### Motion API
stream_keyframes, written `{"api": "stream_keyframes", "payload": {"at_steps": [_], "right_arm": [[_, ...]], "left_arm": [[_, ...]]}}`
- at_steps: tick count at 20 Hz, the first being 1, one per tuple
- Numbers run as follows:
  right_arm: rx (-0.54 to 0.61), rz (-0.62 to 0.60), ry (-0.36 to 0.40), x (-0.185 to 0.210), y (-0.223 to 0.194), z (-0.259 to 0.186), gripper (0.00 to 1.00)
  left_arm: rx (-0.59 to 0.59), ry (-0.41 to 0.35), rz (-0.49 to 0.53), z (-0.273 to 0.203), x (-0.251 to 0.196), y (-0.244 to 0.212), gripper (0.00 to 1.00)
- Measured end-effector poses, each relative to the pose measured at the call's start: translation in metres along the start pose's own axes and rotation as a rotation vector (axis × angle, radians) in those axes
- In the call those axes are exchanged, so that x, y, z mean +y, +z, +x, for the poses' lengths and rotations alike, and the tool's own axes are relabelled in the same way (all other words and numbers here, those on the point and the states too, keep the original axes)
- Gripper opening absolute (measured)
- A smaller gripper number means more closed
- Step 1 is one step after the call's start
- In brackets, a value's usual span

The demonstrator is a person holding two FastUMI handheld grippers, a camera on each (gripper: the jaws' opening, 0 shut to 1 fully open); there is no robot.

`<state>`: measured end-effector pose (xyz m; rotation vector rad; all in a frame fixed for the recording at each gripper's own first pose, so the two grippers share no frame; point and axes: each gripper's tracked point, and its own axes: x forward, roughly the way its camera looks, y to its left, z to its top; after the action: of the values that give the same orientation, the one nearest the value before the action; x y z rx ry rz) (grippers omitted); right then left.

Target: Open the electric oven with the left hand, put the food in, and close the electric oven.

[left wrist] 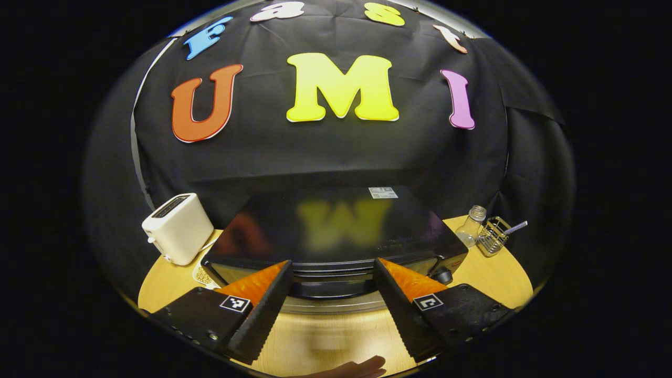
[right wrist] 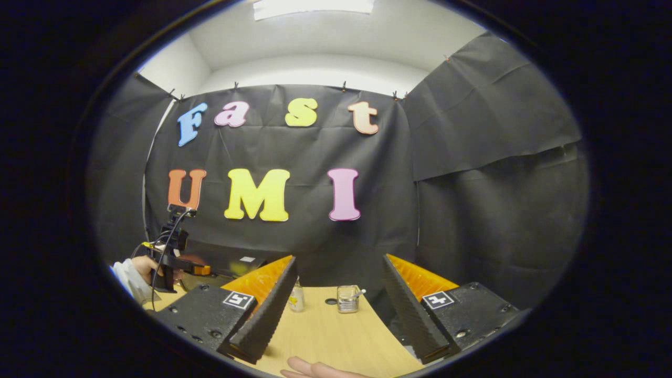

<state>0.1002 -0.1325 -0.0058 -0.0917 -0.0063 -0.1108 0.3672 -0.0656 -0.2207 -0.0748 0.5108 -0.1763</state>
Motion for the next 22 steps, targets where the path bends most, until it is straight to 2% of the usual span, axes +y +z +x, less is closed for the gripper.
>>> {"api": "stream_keyframes", "payload": {"at_steps": [5, 10, 16, 22], "right_arm": [[0.001, -0.001, -0.005, 0.002, 0.0, -0.008, 1.0], [-0.001, 0.019, 0.042, 0.019, 0.003, -0.017, 1.0], [0.006, 0.006, 0.062, 0.024, 0.004, -0.029, 1.0], [0.043, -0.014, 0.098, 0.034, -0.007, -0.029, 1.0]], "left_arm": [[-0.021, 0.005, 0.018, -0.014, 0.0, -0.01, 0.97], [-0.049, -0.002, 0.026, -0.043, -0.004, -0.038, 0.97], [-0.049, 0.003, 0.021, -0.074, -0.005, -0.091, 0.97], [-0.019, 0.016, 0.004, -0.086, -0.008, -0.149, 0.96]]}}
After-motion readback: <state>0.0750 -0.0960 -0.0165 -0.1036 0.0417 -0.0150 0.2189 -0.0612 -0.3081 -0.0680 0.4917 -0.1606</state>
